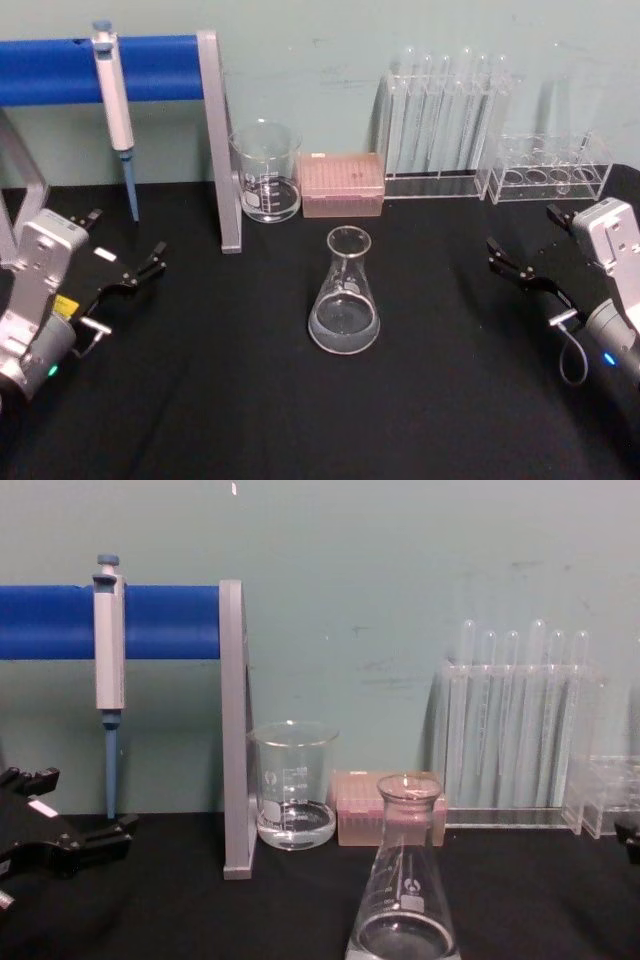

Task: Grasp the erlenmeyer flask with one hand, shake it three times, then place it back.

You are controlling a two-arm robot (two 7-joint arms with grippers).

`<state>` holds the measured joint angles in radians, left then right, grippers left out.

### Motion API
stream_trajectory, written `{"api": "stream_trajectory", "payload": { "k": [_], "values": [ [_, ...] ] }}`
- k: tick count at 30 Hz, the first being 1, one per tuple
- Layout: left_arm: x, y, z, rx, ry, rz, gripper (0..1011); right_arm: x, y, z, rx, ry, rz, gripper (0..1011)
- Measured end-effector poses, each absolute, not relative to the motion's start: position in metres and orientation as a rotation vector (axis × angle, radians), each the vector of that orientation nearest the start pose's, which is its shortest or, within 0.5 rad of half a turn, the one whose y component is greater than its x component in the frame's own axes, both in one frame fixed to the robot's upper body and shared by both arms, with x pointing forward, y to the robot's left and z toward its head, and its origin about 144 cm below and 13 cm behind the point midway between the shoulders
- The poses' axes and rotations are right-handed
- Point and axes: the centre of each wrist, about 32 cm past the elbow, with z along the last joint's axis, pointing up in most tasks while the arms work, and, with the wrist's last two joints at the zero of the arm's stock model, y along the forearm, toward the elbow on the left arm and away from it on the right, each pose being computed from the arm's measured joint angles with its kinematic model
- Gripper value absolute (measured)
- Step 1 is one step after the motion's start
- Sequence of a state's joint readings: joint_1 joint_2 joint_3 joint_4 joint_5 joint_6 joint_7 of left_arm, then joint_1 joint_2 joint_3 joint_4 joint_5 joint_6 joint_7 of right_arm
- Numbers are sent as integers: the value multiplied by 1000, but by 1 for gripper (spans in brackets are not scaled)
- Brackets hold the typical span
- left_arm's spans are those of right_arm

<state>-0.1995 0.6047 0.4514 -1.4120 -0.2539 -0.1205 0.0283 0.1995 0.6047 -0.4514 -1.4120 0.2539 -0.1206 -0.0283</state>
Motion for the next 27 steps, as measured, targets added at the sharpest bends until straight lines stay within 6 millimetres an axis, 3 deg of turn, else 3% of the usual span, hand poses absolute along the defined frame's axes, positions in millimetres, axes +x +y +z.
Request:
{"api": "stream_trajectory", "payload": {
  "k": [27],
  "values": [
    [489,310,1140,304,-285,1248,1001,489,-310,1140,-304,-285,-1248,1000]
  ]
}}
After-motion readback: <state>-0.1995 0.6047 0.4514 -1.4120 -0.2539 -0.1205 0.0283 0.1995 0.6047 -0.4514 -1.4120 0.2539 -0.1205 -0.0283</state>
